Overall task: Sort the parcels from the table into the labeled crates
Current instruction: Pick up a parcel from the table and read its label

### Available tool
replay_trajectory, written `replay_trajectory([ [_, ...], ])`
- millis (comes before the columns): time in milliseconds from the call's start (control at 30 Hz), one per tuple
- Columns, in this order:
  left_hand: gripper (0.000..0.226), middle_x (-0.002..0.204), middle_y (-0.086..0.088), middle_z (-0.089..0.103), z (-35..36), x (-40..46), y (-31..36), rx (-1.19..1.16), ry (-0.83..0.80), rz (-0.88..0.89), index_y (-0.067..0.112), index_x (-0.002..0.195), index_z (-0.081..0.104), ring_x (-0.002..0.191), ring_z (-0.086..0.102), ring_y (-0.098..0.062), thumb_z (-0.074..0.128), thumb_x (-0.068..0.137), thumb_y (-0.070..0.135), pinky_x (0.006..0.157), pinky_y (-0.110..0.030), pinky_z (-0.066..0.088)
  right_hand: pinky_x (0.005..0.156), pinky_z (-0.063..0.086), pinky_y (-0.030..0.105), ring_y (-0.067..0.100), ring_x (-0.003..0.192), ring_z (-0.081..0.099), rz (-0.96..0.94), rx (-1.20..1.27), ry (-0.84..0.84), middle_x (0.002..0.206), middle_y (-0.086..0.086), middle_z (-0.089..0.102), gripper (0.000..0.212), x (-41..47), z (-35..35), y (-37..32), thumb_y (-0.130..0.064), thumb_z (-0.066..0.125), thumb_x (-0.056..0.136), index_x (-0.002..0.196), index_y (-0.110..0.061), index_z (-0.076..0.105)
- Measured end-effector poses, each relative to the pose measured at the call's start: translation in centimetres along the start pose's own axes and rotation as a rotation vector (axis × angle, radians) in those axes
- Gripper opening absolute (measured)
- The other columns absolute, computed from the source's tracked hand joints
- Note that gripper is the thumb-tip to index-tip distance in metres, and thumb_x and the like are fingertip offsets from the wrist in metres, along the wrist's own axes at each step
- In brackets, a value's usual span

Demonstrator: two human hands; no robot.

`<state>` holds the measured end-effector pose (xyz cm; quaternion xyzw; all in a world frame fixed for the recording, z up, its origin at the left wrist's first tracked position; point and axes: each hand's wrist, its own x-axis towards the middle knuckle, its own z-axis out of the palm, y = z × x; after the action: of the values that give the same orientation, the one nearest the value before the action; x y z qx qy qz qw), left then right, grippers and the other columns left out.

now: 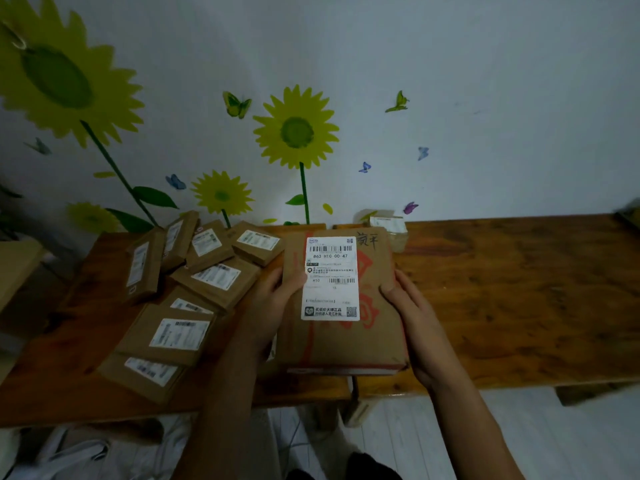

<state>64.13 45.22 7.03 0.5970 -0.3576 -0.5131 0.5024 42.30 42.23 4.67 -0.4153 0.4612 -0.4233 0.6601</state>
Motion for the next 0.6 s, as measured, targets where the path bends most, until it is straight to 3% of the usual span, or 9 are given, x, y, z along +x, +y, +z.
replay_trajectory([
  [100,0.023,0.094,0.017,0.077,1.8,-0.1,-0.2,-0.086,-0.091,-0.019,0.03,0.122,0.063,0.084,0.073,-0.002,0.053,0.101,0.024,0.06,-0.015,0.054,0.071,0.061,0.035,0.025,0.095,0.076,0.004,0.073,0.068,0.107,0.003,0.077,0.035,-0.1,-1.1,0.2,-0.031,0.062,0.095,0.127,-0.041,0.053],
  [200,0.025,0.102,0.007,0.077,4.1,0.4,-0.3,-0.137,-0.101,-0.034,0.027,0.123,0.065,0.091,0.074,-0.012,0.054,0.1,0.023,0.066,-0.024,0.058,0.081,0.06,0.044,0.029,0.1,0.074,-0.012,0.133,0.115,0.115,0.007,0.075,0.045,-0.3,-3.2,0.6,-0.03,0.063,0.096,0.14,-0.031,0.053],
  [333,0.04,0.113,-0.01,0.075,10.4,1.5,-0.4,-0.159,-0.182,-0.097,0.016,0.129,0.064,0.103,0.072,-0.029,0.063,0.092,0.03,0.092,-0.045,0.055,0.094,0.056,0.053,0.032,0.106,0.072,-0.078,0.186,0.224,0.121,0.009,0.073,0.063,-1.4,-8.5,-0.3,-0.042,0.068,0.083,0.143,-0.025,0.054],
  [433,0.039,0.107,-0.009,0.076,17.4,2.3,-0.3,-0.141,-0.286,-0.115,0.017,0.125,0.066,0.095,0.074,-0.025,0.064,0.09,0.032,0.078,-0.036,0.058,0.095,0.056,0.055,0.033,0.108,0.071,-0.118,0.231,0.338,0.123,0.01,0.072,0.072,-3.1,-14.4,-1.8,-0.048,0.076,0.078,0.143,-0.024,0.055],
  [500,0.037,0.109,-0.01,0.076,22.4,2.2,-0.2,-0.154,-0.365,-0.151,0.017,0.123,0.066,0.096,0.074,-0.028,0.064,0.089,0.031,0.077,-0.037,0.06,0.097,0.055,0.056,0.033,0.11,0.071,-0.148,0.255,0.397,0.125,0.009,0.071,0.069,-4.5,-18.5,-2.9,-0.047,0.077,0.082,0.143,-0.026,0.054],
  [600,0.053,0.117,-0.015,0.073,30.5,1.4,0.1,-0.145,-0.499,-0.206,0.015,0.13,0.064,0.107,0.07,-0.035,0.068,0.081,0.035,0.097,-0.051,0.053,0.099,0.053,0.056,0.034,0.114,0.069,-0.205,0.286,0.473,0.129,0.009,0.069,0.055,-7.2,-24.7,-4.5,-0.046,0.064,0.094,0.144,-0.028,0.051],
])
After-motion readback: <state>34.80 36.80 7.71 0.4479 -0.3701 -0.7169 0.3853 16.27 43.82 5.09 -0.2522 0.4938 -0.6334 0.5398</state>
